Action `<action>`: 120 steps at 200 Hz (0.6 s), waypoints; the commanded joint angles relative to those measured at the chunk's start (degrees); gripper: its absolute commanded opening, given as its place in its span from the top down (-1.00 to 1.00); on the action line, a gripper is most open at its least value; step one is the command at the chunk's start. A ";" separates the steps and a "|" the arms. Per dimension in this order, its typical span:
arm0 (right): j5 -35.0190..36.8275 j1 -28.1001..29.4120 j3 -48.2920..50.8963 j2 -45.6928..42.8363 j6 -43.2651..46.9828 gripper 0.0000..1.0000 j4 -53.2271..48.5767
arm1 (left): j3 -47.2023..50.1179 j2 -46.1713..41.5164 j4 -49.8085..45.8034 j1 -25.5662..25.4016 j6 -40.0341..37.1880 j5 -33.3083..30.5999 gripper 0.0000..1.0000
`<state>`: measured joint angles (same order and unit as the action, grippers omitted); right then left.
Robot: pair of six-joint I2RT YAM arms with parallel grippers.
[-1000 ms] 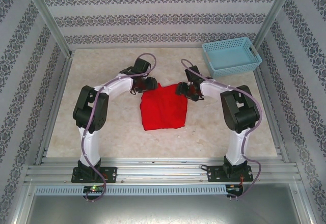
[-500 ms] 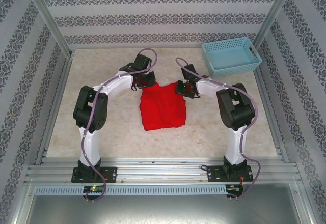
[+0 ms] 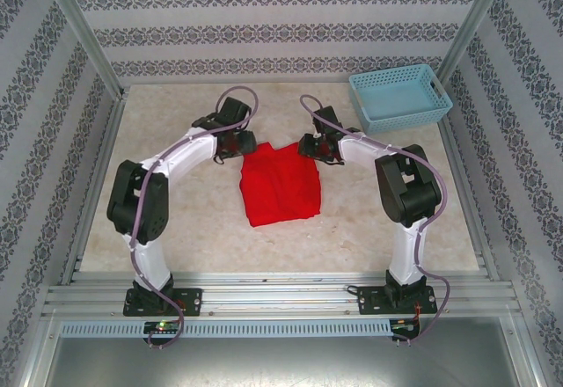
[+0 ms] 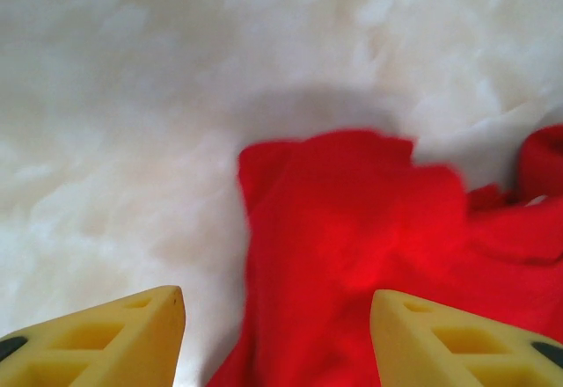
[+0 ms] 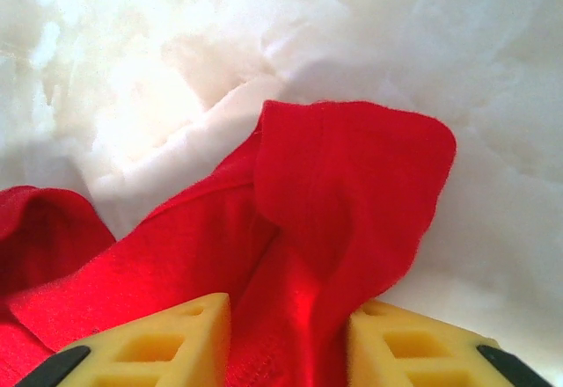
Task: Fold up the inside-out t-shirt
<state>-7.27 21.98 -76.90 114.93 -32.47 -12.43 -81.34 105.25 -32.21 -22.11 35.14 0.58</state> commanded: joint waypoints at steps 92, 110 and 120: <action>2.18 1.31 0.39 -2.24 2.15 0.16 -0.20 | 15.64 -5.56 3.53 0.25 0.25 6.21 0.14; 2.17 1.31 0.27 -2.09 2.23 0.15 -0.23 | 14.72 -4.80 4.36 0.11 -0.54 8.35 0.10; 2.18 1.31 0.02 -2.00 2.33 0.13 -0.47 | 14.18 -4.85 4.78 -0.27 -0.89 9.11 0.06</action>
<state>-6.44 22.68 -76.86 114.91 -31.20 -12.56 -65.80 99.77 -29.82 -22.11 36.01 6.35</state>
